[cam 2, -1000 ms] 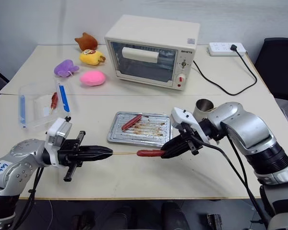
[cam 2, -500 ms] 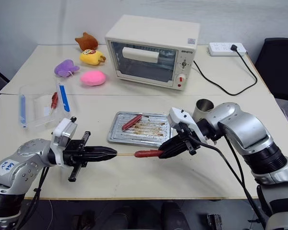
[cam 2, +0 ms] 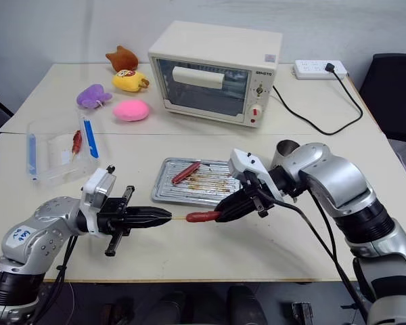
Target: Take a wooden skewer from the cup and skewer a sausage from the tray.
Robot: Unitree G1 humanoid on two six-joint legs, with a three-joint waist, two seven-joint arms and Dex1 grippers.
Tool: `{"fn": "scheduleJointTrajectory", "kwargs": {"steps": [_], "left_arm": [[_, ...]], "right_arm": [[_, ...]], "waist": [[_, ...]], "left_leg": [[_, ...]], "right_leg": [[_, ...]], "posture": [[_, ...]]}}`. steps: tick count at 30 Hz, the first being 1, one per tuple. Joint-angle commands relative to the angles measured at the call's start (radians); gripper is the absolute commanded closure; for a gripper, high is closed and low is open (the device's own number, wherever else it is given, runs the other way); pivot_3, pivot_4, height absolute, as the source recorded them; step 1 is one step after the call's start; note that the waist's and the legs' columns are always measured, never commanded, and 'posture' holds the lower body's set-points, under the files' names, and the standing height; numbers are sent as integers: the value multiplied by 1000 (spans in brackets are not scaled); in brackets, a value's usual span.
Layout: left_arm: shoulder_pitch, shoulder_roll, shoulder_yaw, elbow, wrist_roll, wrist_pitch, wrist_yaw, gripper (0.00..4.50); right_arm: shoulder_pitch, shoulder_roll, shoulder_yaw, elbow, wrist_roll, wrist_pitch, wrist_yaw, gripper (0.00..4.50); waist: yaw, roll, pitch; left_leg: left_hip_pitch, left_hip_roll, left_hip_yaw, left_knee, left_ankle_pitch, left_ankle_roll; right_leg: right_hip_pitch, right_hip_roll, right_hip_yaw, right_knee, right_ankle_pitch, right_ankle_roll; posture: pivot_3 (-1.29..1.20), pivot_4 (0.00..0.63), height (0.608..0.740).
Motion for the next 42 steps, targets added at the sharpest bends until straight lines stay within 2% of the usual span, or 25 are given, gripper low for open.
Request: {"fn": "scheduleJointTrajectory", "kwargs": {"steps": [1,7,10,15,19,21,24,27,29,31,35,40,42], "left_arm": [[-9,-9,-11,-16,3,-15,-2,4500],[-10,-25,-10,-14,10,-24,9,4500],[-5,-32,2,-10,10,-32,11,4500],[23,-40,31,-7,1,-45,16,4500],[67,-47,71,-5,-2,-72,26,4500],[99,-55,127,-6,-17,-85,56,4500],[138,-110,248,-1,-60,-100,173,4500],[145,-194,364,10,-91,-135,325,4500],[136,-252,434,25,-81,-190,435,4500],[120,-301,489,41,-56,-248,546,4500],[73,-352,553,98,-27,-307,725,4500],[-35,-374,598,235,65,-369,977,4500],[-80,-375,585,285,95,-383,1023,4500]], "right_arm": [[-34,16,-6,-41,10,15,-18,3662],[-35,8,-10,-56,18,46,-23,3662],[-33,5,-23,-60,14,25,-23,3157],[-61,-44,-68,-49,31,9,21,1707],[-31,-97,-167,-75,102,-27,78,615],[25,-94,-255,-102,135,-51,32,66],[185,-44,-418,-169,125,-146,-117,26],[328,109,-577,-256,191,-181,-337,26],[418,184,-620,-301,160,-273,-412,26],[493,242,-635,-311,116,-393,-438,26],[581,288,-607,-293,49,-584,-428,26],[638,301,-567,-252,40,-696,-388,26],[639,301,-555,-233,37,-718,-392,26]], "waist": [[0,0,0],[1,0,0],[0,0,0],[0,0,0],[1,0,0],[2,0,0],[6,-1,0],[14,-1,-1],[17,-1,-1],[24,-3,-1],[26,-3,-1],[28,-5,-2],[27,-6,-3]], "left_leg": [[0,0,0,0,0,0],[0,0,0,0,0,0],[0,0,0,0,0,0],[0,0,0,0,0,0],[0,0,0,0,0,0],[0,0,0,0,0,0],[0,0,0,0,0,0],[0,0,0,1,-1,1],[0,0,1,2,0,0],[0,0,0,2,0,0],[1,0,1,3,0,0],[1,0,1,3,0,0],[2,0,0,3,0,0]], "right_leg": [[0,0,0,0,0,0],[0,0,0,0,0,0],[0,0,0,0,0,0],[0,0,0,0,0,0],[0,0,0,-1,0,0],[0,0,0,-1,0,0],[1,0,0,-1,0,0],[1,0,0,0,0,0],[0,0,1,2,0,1],[1,1,0,2,0,1],[1,1,1,2,1,1],[2,1,1,2,1,1],[2,2,0,2,1,1]], "posture": [[0,150,740],[0,150,740],[0,150,740],[0,150,740],[0,150,740],[0,150,740],[0,150,740],[0,150,740],[0,150,740],[0,150,740],[0,150,740],[0,150,740],[0,150,740]]}}
